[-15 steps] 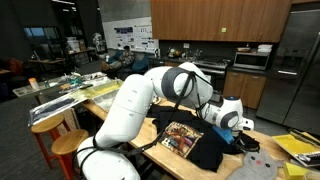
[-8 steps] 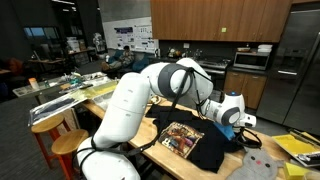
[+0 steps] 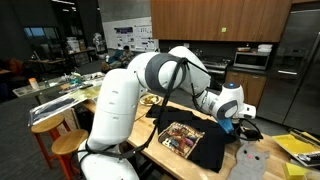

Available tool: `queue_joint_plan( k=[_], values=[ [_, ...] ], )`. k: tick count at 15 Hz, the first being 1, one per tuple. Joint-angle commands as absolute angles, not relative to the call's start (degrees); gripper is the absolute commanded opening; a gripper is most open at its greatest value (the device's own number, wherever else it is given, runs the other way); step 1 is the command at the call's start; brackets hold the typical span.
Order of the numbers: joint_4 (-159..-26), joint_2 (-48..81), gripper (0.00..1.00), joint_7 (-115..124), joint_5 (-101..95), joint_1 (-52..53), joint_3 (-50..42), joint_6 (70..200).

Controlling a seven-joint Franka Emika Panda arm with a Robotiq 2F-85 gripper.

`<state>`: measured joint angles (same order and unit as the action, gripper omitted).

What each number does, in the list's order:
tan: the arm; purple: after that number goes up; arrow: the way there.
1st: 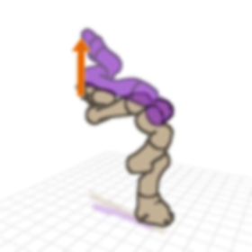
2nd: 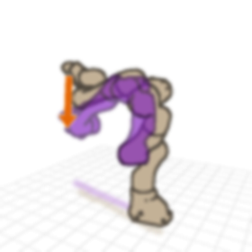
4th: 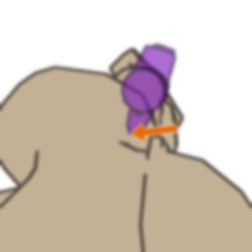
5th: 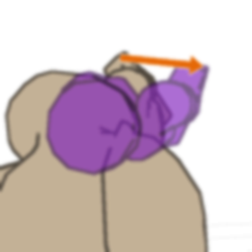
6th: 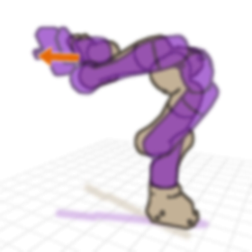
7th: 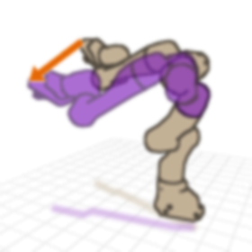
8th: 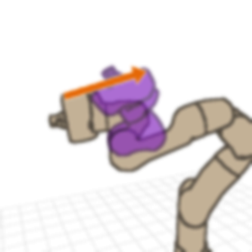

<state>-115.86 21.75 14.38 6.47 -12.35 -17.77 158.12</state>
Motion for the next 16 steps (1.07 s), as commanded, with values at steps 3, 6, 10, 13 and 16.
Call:
queue_joint_plan(
  k=[3,6,10,13,16],
  values=[
    [-124.65,10.91,0.01,-4.20,22.06,-20.45,-5.94,161.50],
    [-127.53,7.14,0.01,-15.07,30.20,-22.11,-2.45,161.60],
    [-131.29,3.35,0.01,-28.47,37.73,-21.86,-0.14,161.95],
    [-134.03,2.09,0.01,-34.92,39.16,-20.86,0.72,161.65],
    [-137.32,1.87,0.31,-35.42,34.20,-19.81,1.03,164.55]
  ],
)
